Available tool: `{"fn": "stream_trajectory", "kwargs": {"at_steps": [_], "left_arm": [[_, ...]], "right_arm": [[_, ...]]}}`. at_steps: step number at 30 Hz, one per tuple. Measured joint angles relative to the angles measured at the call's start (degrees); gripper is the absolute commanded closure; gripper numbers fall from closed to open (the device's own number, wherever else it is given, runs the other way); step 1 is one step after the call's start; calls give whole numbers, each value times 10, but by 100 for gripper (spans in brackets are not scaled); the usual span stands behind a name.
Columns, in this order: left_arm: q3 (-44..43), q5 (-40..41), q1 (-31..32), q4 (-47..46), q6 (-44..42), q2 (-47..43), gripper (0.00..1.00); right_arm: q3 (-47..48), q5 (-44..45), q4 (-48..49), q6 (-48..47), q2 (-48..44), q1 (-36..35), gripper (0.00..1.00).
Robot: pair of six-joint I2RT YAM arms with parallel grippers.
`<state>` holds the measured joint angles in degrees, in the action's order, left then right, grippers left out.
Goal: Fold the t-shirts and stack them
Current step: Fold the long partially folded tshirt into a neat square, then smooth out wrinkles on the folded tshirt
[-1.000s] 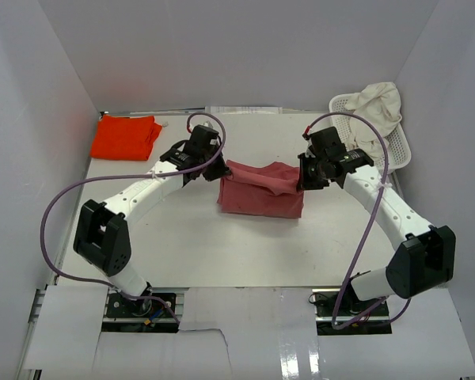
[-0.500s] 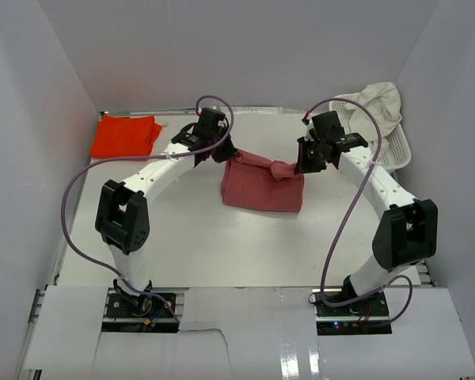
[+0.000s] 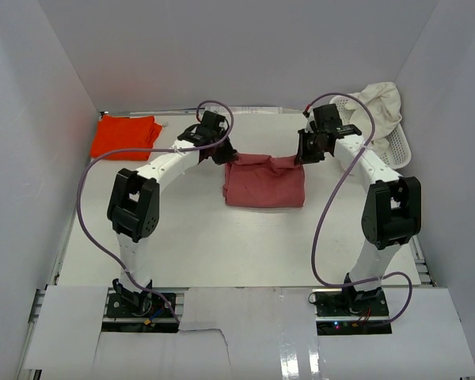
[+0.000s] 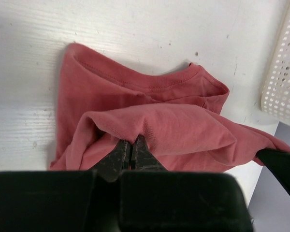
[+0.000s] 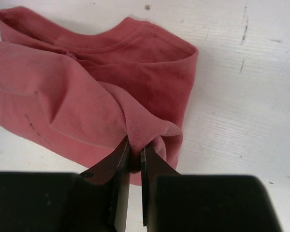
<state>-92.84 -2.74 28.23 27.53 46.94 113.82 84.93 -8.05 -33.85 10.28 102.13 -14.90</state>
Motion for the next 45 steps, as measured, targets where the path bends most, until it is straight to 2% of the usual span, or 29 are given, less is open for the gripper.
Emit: {"fn": "stream_trajectory", "kwargs": {"at_steps": [9,12,13,15,17,18,19,20,22,27,33,35,37,38,39,42,45], "left_arm": [[-42,-19,-42,-11,9,39,100],[-58,-26,-45,-12,10,58,100],[-62,-27,-45,-14,10,65,98],[-65,-30,-46,-21,9,77,87],[-65,-34,-48,-25,9,87,62],[-65,-34,-49,-28,7,90,36],[-65,-34,-50,-32,6,94,24],[-65,-32,-51,-40,12,96,7],[-65,-31,-52,-47,13,97,2],[-65,-16,-56,-89,11,95,2],[-23,-13,-58,-137,-16,33,7],[-2,-34,-59,-153,-19,-3,10],[14,-65,-60,-176,-19,-29,14],[21,-82,-60,-188,-17,-37,22],[31,-102,-60,-210,-15,-42,48],[79,-153,-59,-277,1,-48,100],[97,-196,-57,-313,12,-17,100]], "right_arm": [[38,-15,31,-2,51,32,92],[39,-21,45,-2,70,35,89],[39,-22,52,-2,77,36,84],[39,-23,63,-3,93,38,73],[42,-21,73,-3,107,41,65],[44,-20,80,-2,113,43,58],[46,-16,87,-1,116,44,45],[46,-11,100,-1,118,46,44],[47,-2,119,1,119,49,42],[39,7,185,2,104,52,40],[12,-17,226,5,31,53,44],[12,-44,234,9,18,53,53],[10,-83,243,18,16,54,80],[6,-102,250,24,17,54,92],[-1,-122,253,33,19,54,92],[-19,-178,275,62,37,54,92],[-46,-230,328,106,65,56,92]]}}
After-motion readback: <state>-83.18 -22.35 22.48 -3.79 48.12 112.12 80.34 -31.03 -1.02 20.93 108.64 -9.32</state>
